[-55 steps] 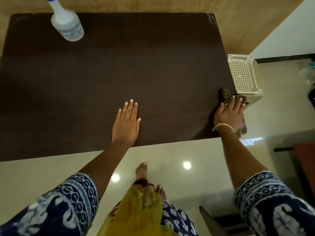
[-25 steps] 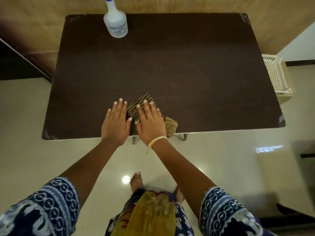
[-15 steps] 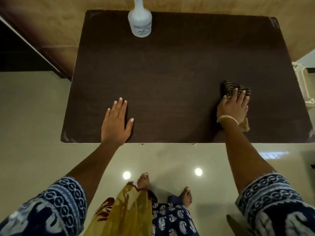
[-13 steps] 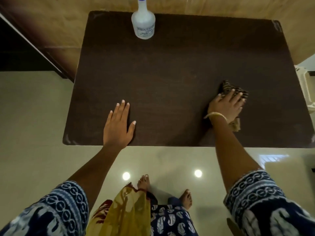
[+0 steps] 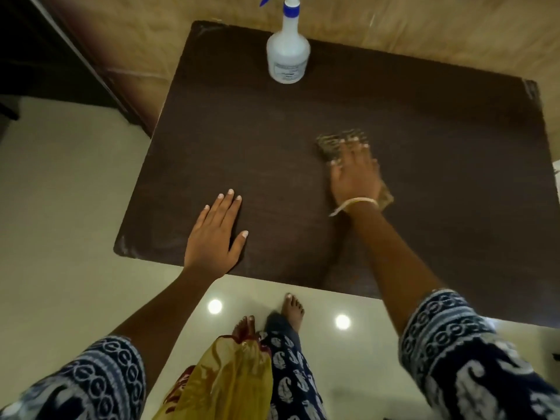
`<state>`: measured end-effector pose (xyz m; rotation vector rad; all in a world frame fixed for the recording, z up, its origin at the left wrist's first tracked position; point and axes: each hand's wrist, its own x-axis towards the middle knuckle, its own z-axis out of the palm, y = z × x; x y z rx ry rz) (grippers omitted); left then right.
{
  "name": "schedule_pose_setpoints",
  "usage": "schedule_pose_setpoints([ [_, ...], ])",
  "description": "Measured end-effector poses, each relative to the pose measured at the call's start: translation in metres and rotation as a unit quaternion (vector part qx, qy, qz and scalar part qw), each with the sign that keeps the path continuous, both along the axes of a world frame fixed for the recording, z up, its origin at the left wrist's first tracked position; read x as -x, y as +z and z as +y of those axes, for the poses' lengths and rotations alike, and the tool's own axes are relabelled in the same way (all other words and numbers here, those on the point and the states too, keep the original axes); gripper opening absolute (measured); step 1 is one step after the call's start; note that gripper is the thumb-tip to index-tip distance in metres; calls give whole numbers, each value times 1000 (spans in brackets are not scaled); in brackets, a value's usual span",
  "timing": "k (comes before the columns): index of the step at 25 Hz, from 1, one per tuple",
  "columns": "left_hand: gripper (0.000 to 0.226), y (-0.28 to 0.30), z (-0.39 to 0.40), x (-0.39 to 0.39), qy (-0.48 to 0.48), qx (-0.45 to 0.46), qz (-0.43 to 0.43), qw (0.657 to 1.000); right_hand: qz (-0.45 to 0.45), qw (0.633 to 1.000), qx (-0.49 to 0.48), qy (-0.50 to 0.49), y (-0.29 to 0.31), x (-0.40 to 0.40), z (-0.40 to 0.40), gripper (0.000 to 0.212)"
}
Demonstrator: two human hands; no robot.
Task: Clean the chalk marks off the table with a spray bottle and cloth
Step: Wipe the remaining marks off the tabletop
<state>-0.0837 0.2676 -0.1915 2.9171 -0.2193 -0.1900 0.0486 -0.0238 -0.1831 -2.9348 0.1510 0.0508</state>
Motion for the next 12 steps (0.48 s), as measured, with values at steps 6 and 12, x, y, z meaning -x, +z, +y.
schedule_pose_setpoints([
  [6,67,1,2,-1,15,28,6,999,31,948,-18,-317,7,24,-180,59],
  [12,68,4,1,-3,22,38,1,999,17,973,-21,-230,8,-39,-49,61],
])
